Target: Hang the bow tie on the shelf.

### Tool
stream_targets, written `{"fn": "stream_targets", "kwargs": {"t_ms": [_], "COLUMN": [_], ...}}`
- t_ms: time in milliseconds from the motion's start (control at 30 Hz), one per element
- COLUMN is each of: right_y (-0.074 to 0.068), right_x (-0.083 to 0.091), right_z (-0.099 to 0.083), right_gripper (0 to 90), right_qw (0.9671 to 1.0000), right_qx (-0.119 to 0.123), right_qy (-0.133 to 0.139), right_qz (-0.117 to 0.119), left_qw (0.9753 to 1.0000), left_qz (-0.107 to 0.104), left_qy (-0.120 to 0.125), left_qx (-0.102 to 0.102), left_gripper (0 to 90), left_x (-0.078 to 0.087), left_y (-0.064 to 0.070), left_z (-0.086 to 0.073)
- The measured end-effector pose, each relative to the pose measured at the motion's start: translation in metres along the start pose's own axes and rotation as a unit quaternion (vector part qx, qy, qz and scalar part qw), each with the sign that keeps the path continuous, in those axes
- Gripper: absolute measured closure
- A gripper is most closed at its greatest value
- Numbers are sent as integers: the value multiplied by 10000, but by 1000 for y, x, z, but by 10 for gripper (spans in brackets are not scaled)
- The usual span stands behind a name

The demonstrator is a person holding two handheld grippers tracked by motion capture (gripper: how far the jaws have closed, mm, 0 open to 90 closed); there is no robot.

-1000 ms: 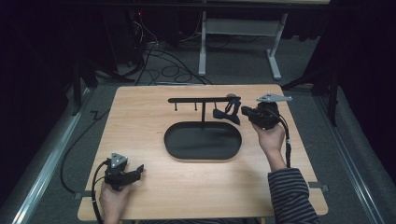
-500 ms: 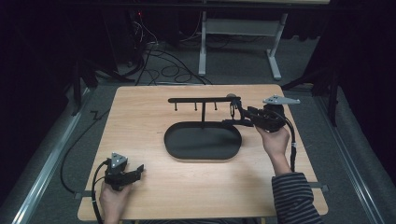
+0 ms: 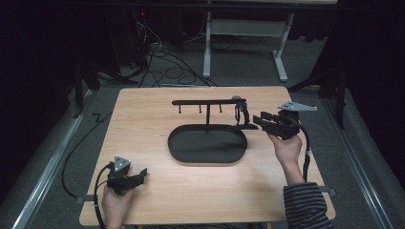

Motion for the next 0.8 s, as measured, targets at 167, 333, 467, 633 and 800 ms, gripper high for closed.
{"fn": "stream_targets", "kwargs": {"t_ms": [167,333,467,633,800], "right_y": [4,6,8,7,6], "right_x": [5,12,16,22,28], "right_z": [-3,-8,-11,-15,-19], "right_gripper": [562,559,559,559,559], "right_qw": [10000,9998,9998,9998,9998], "right_qx": [-64,-167,-168,-170,-185], "right_qy": [45,74,98,71,80], "right_qz": [-41,-19,-13,18,45], "left_qw": [10000,10000,10000,10000,10000], "left_qz": [-1,7,20,23,31], "left_qy": [0,-1,-7,-11,-18], "left_qx": [2,-5,-14,-22,-38], "left_gripper": [270,270,270,270,270], "left_x": [0,0,0,0,0], "left_y": [0,0,0,0,0], "left_z": [0,0,0,0,0]}}
Point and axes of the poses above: each handheld gripper's, and its own axes: x roughly backward along the jaws, z roughly out of its top, y roughly to its right, the point moved 9 cm from there along -x, roughly forward along the jaws, and after that the axes turned 1 degree about -x, right-handed, at the moved point
